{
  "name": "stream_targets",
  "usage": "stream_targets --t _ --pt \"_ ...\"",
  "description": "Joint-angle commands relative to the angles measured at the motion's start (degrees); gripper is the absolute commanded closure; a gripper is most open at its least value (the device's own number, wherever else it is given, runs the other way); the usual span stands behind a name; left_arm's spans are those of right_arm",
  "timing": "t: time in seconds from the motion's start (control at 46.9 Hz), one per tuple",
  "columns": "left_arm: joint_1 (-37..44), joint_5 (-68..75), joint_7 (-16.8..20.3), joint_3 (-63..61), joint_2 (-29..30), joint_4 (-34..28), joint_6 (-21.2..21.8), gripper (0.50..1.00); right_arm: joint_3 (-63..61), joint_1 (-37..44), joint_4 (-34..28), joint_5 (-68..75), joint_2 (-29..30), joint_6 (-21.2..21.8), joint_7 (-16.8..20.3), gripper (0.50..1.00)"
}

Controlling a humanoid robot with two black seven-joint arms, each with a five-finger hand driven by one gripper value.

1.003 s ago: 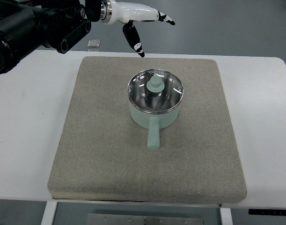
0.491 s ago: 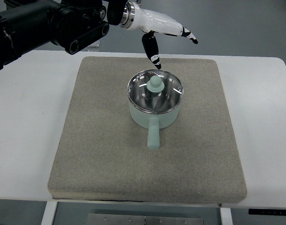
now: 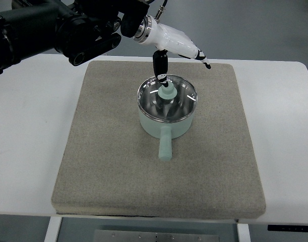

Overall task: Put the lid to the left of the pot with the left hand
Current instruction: 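Lower the left hand and close fingers around the green lid knob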

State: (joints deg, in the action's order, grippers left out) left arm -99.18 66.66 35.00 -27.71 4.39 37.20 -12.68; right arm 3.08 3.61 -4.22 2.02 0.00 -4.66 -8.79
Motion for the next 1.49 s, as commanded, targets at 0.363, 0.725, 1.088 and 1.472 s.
stream_targets --t 0.363,0.725,1.088,1.472 --pt "-0.1 3.4 0.0 0.2 1.4 0.1 -0.3 0.508 0.0 0.0 0.0 0.0 0.0 0.0 0.0 0.579" --pt "-1.6 3.2 0.0 0.5 3.3 1.7 -0.6 0.508 0.0 0.0 0.0 0.0 0.0 0.0 0.0 0.579" --pt "-2.4 5.1 0.0 0.0 5.4 8.7 -1.2 0.508 0.0 0.0 0.0 0.0 0.0 0.0 0.0 0.579" --pt "-1.6 6.3 0.0 -0.2 5.5 7.8 -1.2 0.506 0.0 0.0 0.0 0.0 0.0 0.0 0.0 0.579"
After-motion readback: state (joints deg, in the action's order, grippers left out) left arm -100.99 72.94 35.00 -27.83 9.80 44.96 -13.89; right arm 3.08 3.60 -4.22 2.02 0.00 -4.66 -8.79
